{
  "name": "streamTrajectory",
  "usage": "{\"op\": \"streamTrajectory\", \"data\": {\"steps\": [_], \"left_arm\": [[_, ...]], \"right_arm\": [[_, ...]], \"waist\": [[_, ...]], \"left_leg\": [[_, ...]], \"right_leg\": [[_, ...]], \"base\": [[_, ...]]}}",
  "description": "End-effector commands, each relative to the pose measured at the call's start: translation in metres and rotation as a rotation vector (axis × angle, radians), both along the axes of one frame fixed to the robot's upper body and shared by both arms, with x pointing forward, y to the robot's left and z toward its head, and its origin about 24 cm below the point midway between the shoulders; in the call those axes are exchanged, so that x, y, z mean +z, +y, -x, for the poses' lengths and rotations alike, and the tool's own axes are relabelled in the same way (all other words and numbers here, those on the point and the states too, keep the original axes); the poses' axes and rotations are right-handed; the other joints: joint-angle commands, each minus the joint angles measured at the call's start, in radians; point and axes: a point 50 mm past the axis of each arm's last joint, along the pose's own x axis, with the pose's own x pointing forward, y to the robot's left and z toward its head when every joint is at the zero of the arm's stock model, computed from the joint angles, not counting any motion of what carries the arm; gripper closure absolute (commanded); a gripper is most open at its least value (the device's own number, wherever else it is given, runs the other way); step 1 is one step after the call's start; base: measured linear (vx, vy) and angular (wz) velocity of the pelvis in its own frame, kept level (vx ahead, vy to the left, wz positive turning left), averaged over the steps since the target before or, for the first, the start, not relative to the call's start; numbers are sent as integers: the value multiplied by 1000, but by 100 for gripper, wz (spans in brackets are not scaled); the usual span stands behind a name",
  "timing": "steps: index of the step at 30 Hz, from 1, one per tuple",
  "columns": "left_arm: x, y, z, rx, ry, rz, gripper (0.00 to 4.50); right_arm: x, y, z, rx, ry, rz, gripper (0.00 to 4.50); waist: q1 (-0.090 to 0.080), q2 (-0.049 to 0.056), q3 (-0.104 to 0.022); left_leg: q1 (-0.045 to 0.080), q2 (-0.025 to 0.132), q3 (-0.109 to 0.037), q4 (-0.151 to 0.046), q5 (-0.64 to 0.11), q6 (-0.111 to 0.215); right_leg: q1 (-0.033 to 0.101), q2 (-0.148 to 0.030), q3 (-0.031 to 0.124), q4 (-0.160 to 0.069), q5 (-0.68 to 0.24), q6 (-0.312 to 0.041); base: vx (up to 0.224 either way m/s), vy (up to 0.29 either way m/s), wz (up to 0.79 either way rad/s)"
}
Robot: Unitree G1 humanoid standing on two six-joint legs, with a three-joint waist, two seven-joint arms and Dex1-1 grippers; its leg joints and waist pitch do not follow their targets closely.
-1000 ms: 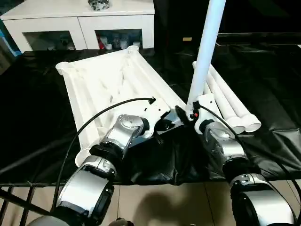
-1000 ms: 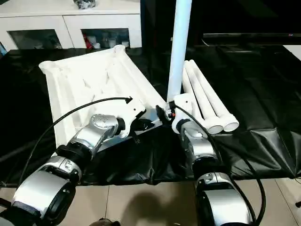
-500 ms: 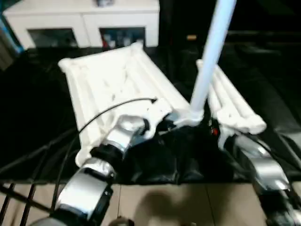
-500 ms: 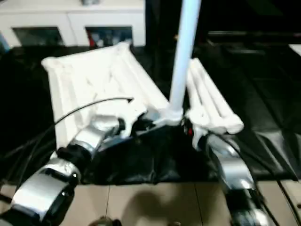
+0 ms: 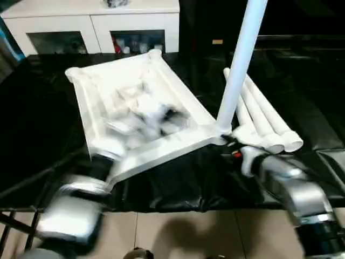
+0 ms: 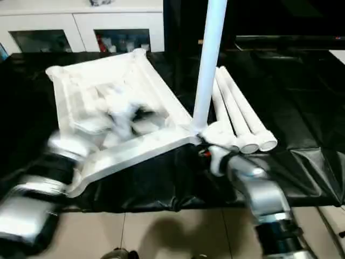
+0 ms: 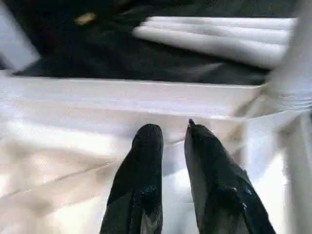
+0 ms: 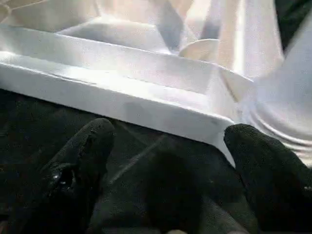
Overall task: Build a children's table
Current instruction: Rotate leg to tighten, then rotate table base
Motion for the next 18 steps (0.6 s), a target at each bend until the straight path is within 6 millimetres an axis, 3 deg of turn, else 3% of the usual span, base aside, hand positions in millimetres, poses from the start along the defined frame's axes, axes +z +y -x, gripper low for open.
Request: {"op": "streamTrajectory", "data": {"steps": [1, 3, 5, 7, 11, 12, 18], "left_arm": [[2, 25, -1, 87, 9, -91, 352], [1, 47, 0, 155, 19, -170, 368], [-4, 70, 5, 229, 47, -237, 389], [-10, 80, 10, 260, 76, -276, 405], [-20, 89, 14, 285, 102, -358, 446], [-25, 93, 17, 295, 117, -386, 446], [-34, 103, 19, 340, 132, -500, 450]], "right_arm": [[0, 7, 1, 19, 16, 2, 39], [-2, 11, 3, 28, 29, 6, 39], [-6, 14, 2, 15, 60, 18, 39], [-10, 15, 0, 0, 80, 30, 57], [-14, 16, -3, -18, 91, 52, 101], [-15, 16, -6, -28, 88, 60, 101], [-16, 19, -15, -42, 71, 70, 155]], "waist": [[1, -12, -70], [1, -13, -70], [-5, -21, -69], [-4, -15, -69], [3, -12, -70], [5, -19, -71], [6, -22, -73]], "left_leg": [[33, 64, -33, -65, -170, 58], [30, 63, -36, -69, -177, 44], [28, 63, -38, -72, -177, 30], [33, 63, -35, -70, -181, 17], [37, 64, -34, -72, -196, -7], [38, 64, -33, -72, -196, -8], [35, 62, -35, -70, -177, -11]], "right_leg": [[41, -71, 49, -72, -148, -221], [44, -71, 49, -66, -152, -204], [46, -71, 49, -64, -152, -195], [41, -74, 52, -67, -154, -201], [37, -72, 53, -63, -132, -205], [37, -72, 53, -63, -127, -204], [42, -75, 53, -56, -76, -209]], "base": [[0, 0, 0], [0, 0, 0], [0, 0, 0], [0, 0, 0], [0, 0, 0], [0, 0, 0], [0, 0, 0]]}}
